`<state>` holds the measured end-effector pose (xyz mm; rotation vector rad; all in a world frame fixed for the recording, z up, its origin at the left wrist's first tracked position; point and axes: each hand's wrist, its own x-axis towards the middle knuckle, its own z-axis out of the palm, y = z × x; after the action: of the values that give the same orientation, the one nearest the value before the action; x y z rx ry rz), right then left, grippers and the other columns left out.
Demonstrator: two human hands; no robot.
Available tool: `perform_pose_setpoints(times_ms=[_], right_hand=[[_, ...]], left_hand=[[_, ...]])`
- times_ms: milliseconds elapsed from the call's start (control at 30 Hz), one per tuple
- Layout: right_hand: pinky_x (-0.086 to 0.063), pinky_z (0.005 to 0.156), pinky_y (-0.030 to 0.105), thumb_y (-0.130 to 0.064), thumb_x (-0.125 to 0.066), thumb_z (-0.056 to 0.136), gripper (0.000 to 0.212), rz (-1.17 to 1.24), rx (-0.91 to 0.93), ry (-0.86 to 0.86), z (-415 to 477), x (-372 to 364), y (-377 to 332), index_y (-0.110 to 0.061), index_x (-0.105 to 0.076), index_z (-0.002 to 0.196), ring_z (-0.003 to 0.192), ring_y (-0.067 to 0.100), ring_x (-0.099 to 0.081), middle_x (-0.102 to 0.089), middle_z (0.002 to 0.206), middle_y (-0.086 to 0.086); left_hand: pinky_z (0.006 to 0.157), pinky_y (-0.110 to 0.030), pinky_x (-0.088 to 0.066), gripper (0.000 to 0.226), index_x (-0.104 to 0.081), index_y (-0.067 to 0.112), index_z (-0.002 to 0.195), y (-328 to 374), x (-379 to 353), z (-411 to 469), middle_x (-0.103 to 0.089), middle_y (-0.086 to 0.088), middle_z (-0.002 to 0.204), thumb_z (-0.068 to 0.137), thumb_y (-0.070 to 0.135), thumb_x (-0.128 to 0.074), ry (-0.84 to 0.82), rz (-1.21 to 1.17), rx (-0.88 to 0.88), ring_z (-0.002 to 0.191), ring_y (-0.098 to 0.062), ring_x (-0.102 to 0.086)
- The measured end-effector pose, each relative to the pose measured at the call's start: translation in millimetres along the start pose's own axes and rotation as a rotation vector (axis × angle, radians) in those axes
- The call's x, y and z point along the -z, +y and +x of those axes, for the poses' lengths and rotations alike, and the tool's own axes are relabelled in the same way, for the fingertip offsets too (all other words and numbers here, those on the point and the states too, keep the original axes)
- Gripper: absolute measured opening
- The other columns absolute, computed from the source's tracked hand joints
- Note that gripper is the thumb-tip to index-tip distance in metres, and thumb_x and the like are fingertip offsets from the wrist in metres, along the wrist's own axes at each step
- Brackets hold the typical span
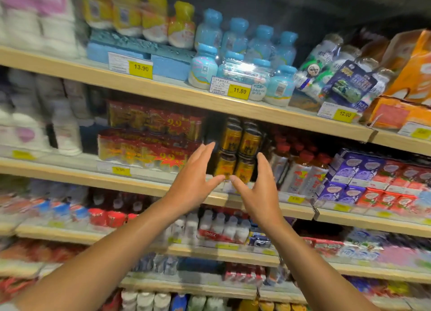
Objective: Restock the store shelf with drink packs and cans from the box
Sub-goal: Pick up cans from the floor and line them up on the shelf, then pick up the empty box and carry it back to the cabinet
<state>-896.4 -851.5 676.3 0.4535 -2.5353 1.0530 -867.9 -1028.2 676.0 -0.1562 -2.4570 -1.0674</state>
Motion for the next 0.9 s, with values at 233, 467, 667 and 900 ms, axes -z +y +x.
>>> perform_pose_setpoints(times_ms=[233,467,667,900], right_hand=[[-0.024,0.122,0.037,-0.051,-0.065,0.089,0.088,0.017,0.046,-0.148,-107.5,-23.1,-25.5,-0.021,-0.019,0.158,0.152,0.014,-0.016,-0.019,0.165,-0.004],[-0.025,0.122,0.042,-0.054,-0.06,0.092,0.085,0.058,0.029,-0.383,-189.0,-59.4,-57.8,-0.023,-0.018,0.158,0.152,0.017,-0.016,-0.015,0.166,-0.005],[-0.024,0.121,0.038,-0.049,-0.063,0.093,0.079,0.045,0.069,-0.541,-216.1,-101.8,-88.5,-0.023,-0.025,0.156,0.151,0.017,-0.02,-0.023,0.163,-0.004],[-0.028,0.118,0.036,-0.046,-0.069,0.089,0.08,0.049,0.054,-0.733,-261.1,-215.9,-129.1,-0.021,-0.03,0.154,0.147,0.017,-0.029,-0.033,0.158,-0.004]], left_hand=[[0.12,-0.03,-0.018,0.081,-0.012,0.03,0.157,-12.5,27.3,-127.8,-0.01,0.013,0.163,0.094,0.044,-0.061,-0.056,0.092,0.105,0.15,-0.005,-0.005],[0.119,-0.032,-0.018,0.073,-0.02,0.028,0.156,-64.3,82.8,-231.6,-0.015,0.009,0.163,0.096,0.044,-0.058,-0.143,0.269,0.25,0.151,-0.01,-0.008],[0.118,-0.035,-0.023,0.062,-0.033,0.023,0.152,-119.0,141.1,-302.4,-0.03,0.004,0.159,0.097,0.036,-0.059,-0.147,0.344,0.38,0.149,-0.015,-0.019],[0.115,-0.036,-0.034,0.054,-0.043,0.036,0.143,-208.0,182.4,-397.8,-0.041,0.011,0.149,0.092,0.038,-0.062,-0.197,0.403,0.577,0.142,-0.015,-0.034]])
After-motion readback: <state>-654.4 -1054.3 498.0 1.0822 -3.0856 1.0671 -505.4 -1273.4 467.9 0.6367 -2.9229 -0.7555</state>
